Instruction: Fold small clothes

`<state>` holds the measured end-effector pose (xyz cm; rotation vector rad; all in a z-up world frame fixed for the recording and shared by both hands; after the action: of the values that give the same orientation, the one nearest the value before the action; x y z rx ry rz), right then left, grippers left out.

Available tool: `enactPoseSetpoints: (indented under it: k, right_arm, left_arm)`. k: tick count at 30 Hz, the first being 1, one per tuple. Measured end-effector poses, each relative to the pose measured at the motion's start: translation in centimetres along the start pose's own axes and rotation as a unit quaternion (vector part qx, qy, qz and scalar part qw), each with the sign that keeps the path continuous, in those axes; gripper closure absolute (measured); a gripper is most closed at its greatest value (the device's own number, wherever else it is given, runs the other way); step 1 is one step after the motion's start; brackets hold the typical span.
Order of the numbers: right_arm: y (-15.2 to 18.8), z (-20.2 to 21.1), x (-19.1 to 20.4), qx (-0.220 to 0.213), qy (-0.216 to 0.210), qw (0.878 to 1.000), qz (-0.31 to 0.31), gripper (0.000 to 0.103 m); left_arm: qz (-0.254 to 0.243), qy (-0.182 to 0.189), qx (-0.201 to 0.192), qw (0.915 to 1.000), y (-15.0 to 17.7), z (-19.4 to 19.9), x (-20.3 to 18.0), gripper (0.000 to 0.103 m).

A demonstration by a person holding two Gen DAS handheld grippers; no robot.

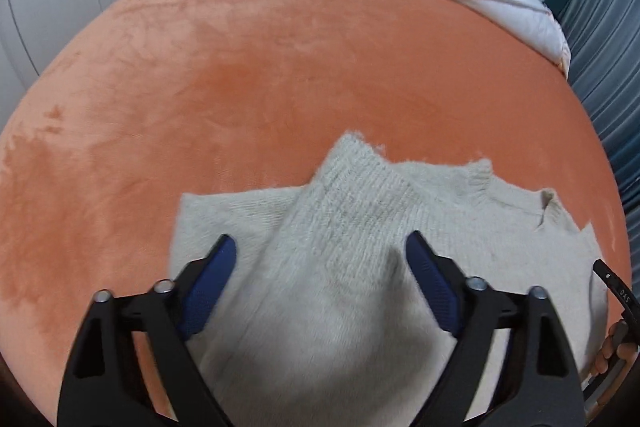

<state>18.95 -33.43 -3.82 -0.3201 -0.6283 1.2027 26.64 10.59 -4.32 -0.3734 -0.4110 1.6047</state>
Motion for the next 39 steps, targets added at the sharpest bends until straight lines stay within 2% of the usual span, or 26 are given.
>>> enactPoseSetpoints:
  k: [1, 2, 3, 6, 8, 9, 11, 12, 14, 17, 19, 21, 22, 23, 27, 29, 31, 32, 33, 35, 37, 39]
  right_arm:
    - [-0.1, -0.7, 0.0, 0.009, -0.007, 1.0, 0.002, 0.052]
    - [-0.2, -0.7, 0.2, 0.013, -0.034, 0.999, 0.006, 0.09]
    - [-0.4, -0.1, 0.7, 0.007, -0.045, 0.999, 0.005, 0.094]
    - [-1.8, 4.8, 1.1, -0.08, -0.111, 0.991, -0.014, 0.095]
    - [-2.2, 6.2, 0.0, -0.112, -0.109, 0.987, -0.029, 0.096]
    - [-2.3, 5.5, -0.8, -0.105, -0.094, 0.989, -0.034, 0.096]
    - [-1.2, 0.4, -3.1, -0.026, -0.046, 0.998, -0.043, 0.096]
    - [-0.3, -2.0, -4.0, 0.011, -0.043, 0.998, -0.053, 0.096]
    - [-0.7, -0.8, -3.6, -0.011, -0.045, 0.998, -0.049, 0.095]
    - [-1.4, 2.8, -2.2, -0.044, -0.065, 0.995, -0.063, 0.086]
    - [-1.0, 5.7, 0.0, -0.07, -0.056, 0.995, -0.041, 0.086]
    - [0.0, 7.6, 2.7, -0.08, -0.085, 0.993, -0.019, 0.086]
    - [1.1, 8.2, 4.5, -0.079, -0.1, 0.992, -0.008, 0.086]
    - [2.0, 8.4, 6.2, -0.071, -0.121, 0.99, 0.003, 0.086]
    - [5.9, 6.4, 13.9, -0.014, -0.191, 0.98, 0.053, 0.086]
    - [7.6, 3.8, 17.2, 0.02, -0.19, 0.978, 0.086, 0.086]
    - [9.9, -0.2, 19.1, 0.086, -0.17, 0.976, 0.109, 0.085]
    - [10.7, -1.5, 19.7, 0.09, -0.15, 0.977, 0.123, 0.085]
    - [11.0, -1.3, 20.4, 0.065, -0.135, 0.978, 0.143, 0.085]
    - [10.6, -0.4, 21.3, 0.075, -0.118, 0.979, 0.149, 0.085]
    - [9.9, 1.6, 21.4, 0.063, -0.162, 0.978, 0.116, 0.085]
    - [10.0, 3.1, 21.5, 0.049, -0.155, 0.98, 0.116, 0.085]
  left_arm:
    - [-0.006, 0.002, 0.004, 1.0, 0.0, -0.4, -0.4, 0.059]
    - [-0.009, 0.01, 0.005, 0.9999, 0.0, -0.4, -0.7, 0.082]
    - [-0.008, 0.026, 0.001, 0.9996, -0.2, 0.2, -0.9, 0.092]
    - [-0.005, 0.029, -0.038, 0.9988, -1.2, 2.9, -1.0, 0.092]
    - [0.004, 0.024, -0.04, 0.9989, -1.7, 3.0, -0.8, 0.092]
    - [0.001, 0.008, -0.032, 0.9995, -1.7, 2.2, -0.8, 0.092]
    - [-0.02, -0.022, -0.005, 0.9995, -1.1, -0.7, -1.4, 0.091]
    - [-0.022, -0.035, 0.003, 0.9992, -0.5, -2.2, -1.6, 0.091]
    - [-0.026, -0.044, -0.019, 0.9985, -0.1, -1.6, -1.6, 0.088]
    - [-0.02, -0.042, -0.029, 0.9985, -0.1, 0.6, -1.4, 0.085]
    - [-0.027, -0.063, -0.046, 0.9966, 0.6, 2.7, -1.2, 0.083]
    - [-0.032, -0.067, -0.058, 0.9955, 1.7, 4.8, -1.3, 0.076]
    - [-0.031, -0.064, -0.061, 0.9956, 2.5, 5.8, -1.4, 0.07]
    - [-0.03, -0.06, -0.062, 0.9958, 3.4, 6.7, -1.5, 0.064]
    - [-0.024, -0.047, -0.043, 0.9977, 7.4, 8.7, -1.9, 0.062]
    - [-0.03, -0.042, -0.026, 0.9983, 9.1, 8.8, -2.0, 0.062]
    - [-0.034, -0.045, -0.019, 0.9982, 10.3, 8.8, -2.1, 0.062]
    - [-0.037, -0.047, -0.015, 0.9981, 10.9, 8.9, -2.1, 0.062]
    - [-0.039, -0.046, -0.011, 0.9981, 11.4, 9.0, -2.1, 0.062]
    - [-0.039, -0.045, -0.009, 0.9982, 12.0, 9.2, -1.8, 0.062]
    - [-0.038, -0.043, -0.008, 0.9983, 12.5, 9.4, -1.2, 0.062]
    - [-0.031, -0.039, -0.003, 0.9987, 12.8, 9.3, -0.6, 0.062]
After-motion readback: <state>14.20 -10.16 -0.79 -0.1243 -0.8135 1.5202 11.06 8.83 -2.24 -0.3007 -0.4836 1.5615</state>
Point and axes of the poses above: each gripper's, at about its wrist camera, not at the fingertips, and z roughly against the way its jaws point, x to its left, y to its underside, the point moved 1 cm from there along -z, roughly the way its jaws point, and after that the axes turned 14 degrees about -y, right-handed, at the moved point
